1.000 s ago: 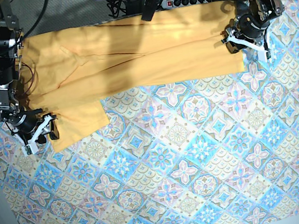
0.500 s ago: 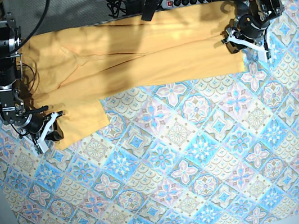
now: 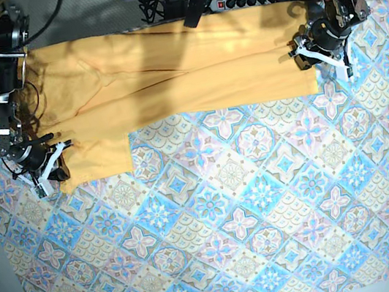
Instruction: Fold the T-shirt properly
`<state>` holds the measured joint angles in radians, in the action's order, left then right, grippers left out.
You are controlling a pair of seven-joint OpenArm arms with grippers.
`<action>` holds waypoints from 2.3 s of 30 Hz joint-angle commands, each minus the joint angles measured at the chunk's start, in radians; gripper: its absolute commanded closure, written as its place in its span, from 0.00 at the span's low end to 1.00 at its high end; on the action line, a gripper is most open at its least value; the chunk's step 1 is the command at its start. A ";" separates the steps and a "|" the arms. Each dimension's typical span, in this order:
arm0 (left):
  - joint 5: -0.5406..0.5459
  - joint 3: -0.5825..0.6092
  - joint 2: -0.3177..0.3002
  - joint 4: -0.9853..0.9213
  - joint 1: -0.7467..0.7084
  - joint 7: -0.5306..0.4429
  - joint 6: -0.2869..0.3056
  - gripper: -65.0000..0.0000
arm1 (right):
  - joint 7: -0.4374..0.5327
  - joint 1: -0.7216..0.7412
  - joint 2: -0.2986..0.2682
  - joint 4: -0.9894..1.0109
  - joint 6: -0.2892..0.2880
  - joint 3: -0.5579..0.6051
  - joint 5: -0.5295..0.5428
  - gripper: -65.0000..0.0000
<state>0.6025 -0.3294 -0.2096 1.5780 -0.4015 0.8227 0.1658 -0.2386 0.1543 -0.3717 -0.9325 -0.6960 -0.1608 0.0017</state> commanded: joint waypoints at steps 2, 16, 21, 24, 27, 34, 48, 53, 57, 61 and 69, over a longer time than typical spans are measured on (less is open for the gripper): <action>0.003 -0.004 -0.009 0.011 0.002 -0.007 0.002 0.69 | -0.017 -0.025 -0.020 -0.113 -0.002 -0.049 0.019 0.99; 0.004 -0.004 -0.009 0.011 0.002 -0.007 0.002 0.69 | -0.203 -0.404 -0.043 -0.595 -0.002 -0.190 0.249 0.99; 0.004 -0.004 -0.009 0.011 0.002 -0.007 0.002 0.69 | -0.221 -0.528 -0.043 -0.699 -0.002 -0.236 0.300 0.99; 0.004 -0.004 -0.009 0.011 0.003 -0.007 0.002 0.69 | -0.222 -0.591 -0.043 -0.738 -0.002 -0.253 0.307 0.99; 0.004 -0.004 -0.009 0.011 0.003 -0.007 0.002 0.69 | -0.222 -0.651 -0.043 -0.776 -0.002 -0.257 0.307 0.99; 0.004 -0.004 -0.009 0.011 0.003 -0.009 0.002 0.69 | -0.222 -0.703 -0.043 -0.787 -0.002 -0.253 0.306 0.99; 0.003 -0.046 -0.011 0.011 0.003 -0.009 0.002 0.69 | -0.213 -0.557 -0.040 -0.503 -0.002 -0.176 0.156 0.99; 0.003 -0.053 -0.011 0.011 0.003 -0.009 0.001 0.67 | -0.184 -0.557 0.015 -0.515 -0.002 -0.267 0.099 0.99; 0.004 -0.053 -0.009 0.011 0.003 -0.009 0.001 0.67 | -0.161 -0.559 0.073 -0.595 -0.002 -0.346 0.099 0.95; 0.006 -0.053 -0.007 0.011 0.003 -0.009 0.001 0.67 | -0.166 -0.562 0.081 -0.692 -0.002 -0.348 0.102 0.81; 0.012 -0.121 -0.007 0.012 0.003 -0.009 0.001 0.67 | -0.239 -0.566 0.083 -0.793 -0.002 -0.334 0.245 0.77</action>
<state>0.6029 -0.4412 -0.2024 1.5761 -0.3992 0.8268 0.1627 -0.5060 -0.4164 -0.2718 -1.7004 -0.7025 -0.4934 0.2249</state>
